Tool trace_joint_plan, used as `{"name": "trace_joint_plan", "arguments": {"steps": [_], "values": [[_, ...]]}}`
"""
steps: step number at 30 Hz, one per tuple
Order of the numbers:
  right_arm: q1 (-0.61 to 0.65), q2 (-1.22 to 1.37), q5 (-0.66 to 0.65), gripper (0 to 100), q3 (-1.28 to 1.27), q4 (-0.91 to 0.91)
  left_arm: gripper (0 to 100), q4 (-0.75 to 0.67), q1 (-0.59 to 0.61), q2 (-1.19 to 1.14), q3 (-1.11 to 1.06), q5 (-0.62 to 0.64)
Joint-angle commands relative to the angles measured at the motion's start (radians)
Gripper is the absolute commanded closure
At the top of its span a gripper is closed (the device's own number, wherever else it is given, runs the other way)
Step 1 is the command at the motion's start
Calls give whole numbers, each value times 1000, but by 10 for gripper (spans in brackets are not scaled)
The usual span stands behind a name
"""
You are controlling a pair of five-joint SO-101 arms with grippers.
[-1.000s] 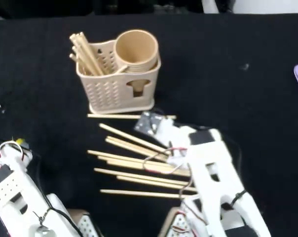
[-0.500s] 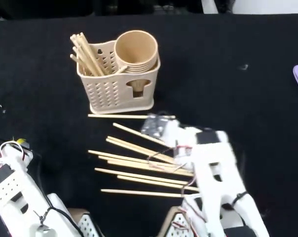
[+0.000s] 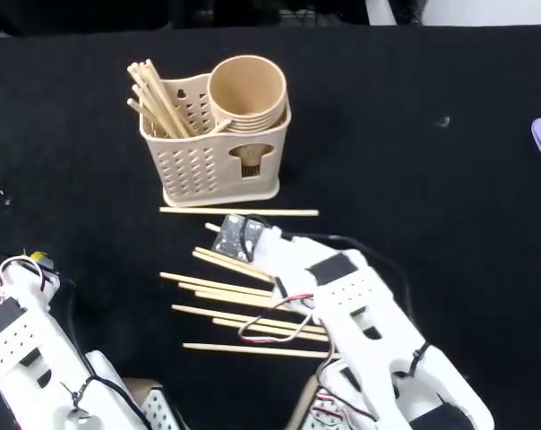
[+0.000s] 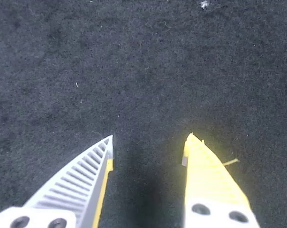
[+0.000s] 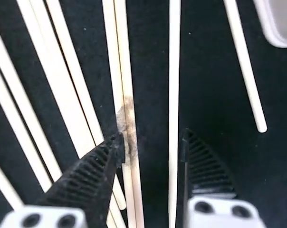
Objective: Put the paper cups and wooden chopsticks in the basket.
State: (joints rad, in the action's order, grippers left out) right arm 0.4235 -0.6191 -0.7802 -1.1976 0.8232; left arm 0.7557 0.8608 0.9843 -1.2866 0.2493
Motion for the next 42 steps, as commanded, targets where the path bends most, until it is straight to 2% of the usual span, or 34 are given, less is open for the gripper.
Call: {"name": "trace_joint_plan", "arguments": {"steps": [1, 5, 9, 13, 17, 24, 29, 38, 42], "values": [[17, 70, 15, 811, 24, -60, 762, -15, -2, 15, 45, 5], [14, 220, 17, 811, 68, -109, 762, -14, -2, 15, 45, 5], [9, 297, 17, 822, 127, -72, 762, -14, -2, 15, 45, 5], [9, 291, 17, 995, 130, -69, 762, -15, -2, 14, 45, 5], [-17, 228, 17, 986, 130, -57, 762, -15, -2, 12, 45, 5], [-54, -30, 17, 988, 143, 112, 762, -18, -2, 11, 45, 5], [-52, -102, 25, 988, 105, 112, 762, -18, -2, 11, 45, 5], [-55, 12, 48, 982, 68, 77, 762, -17, -2, 11, 45, 5], [-58, 131, 2, 913, 87, 64, 762, -17, -2, 11, 45, 5]]}}
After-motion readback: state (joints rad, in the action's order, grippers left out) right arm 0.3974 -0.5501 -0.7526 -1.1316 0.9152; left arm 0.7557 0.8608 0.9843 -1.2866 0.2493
